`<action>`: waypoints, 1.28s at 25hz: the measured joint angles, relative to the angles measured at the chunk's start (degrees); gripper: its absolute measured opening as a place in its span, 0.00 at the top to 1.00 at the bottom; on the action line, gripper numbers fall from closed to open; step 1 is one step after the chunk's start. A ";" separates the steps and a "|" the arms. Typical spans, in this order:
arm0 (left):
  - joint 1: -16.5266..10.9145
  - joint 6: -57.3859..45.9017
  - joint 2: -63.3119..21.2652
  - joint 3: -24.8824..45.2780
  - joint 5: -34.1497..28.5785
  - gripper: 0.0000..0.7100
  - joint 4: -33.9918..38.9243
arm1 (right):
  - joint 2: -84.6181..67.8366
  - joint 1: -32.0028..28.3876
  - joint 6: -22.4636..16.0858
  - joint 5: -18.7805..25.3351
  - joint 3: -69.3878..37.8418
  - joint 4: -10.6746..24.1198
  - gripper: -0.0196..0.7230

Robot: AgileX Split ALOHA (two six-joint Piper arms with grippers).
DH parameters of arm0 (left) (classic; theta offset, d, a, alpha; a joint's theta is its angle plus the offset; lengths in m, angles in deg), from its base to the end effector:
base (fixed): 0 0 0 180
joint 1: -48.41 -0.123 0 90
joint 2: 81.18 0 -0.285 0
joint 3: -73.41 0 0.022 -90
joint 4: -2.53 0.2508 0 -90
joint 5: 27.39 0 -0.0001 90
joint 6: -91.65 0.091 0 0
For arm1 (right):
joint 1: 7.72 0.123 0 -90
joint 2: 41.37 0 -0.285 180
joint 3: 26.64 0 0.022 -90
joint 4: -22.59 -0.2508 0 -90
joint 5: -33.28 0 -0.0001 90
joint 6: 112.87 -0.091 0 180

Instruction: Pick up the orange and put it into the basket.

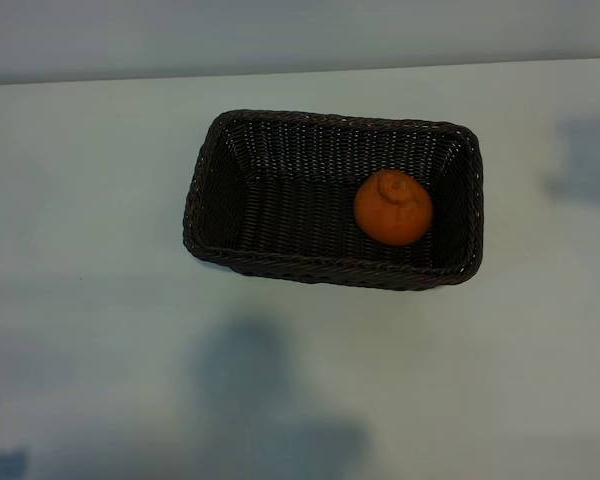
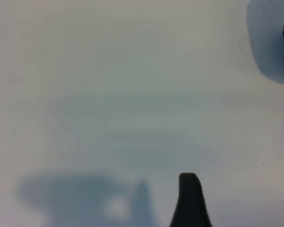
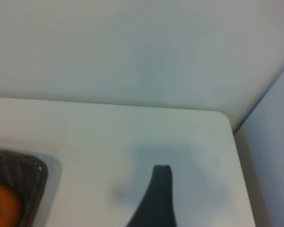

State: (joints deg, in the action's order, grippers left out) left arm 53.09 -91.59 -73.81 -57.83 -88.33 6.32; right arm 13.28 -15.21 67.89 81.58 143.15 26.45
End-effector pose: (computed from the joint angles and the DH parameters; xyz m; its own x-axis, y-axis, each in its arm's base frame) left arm -0.0053 0.0057 0.2762 -0.4533 0.0127 -0.8912 0.0191 0.9998 0.0045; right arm 0.1346 -0.0223 0.4462 -0.3985 -0.0061 -0.9172 0.1531 0.9855 -0.0731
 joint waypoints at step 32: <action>0.00 0.00 0.00 0.00 0.00 0.23 0.00 | -42.46 2.41 -1.75 21.83 -16.33 -3.86 0.15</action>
State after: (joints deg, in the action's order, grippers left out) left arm 53.09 -91.59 -73.81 -57.83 -88.33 6.32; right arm -29.19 -12.80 66.14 103.41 126.82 22.59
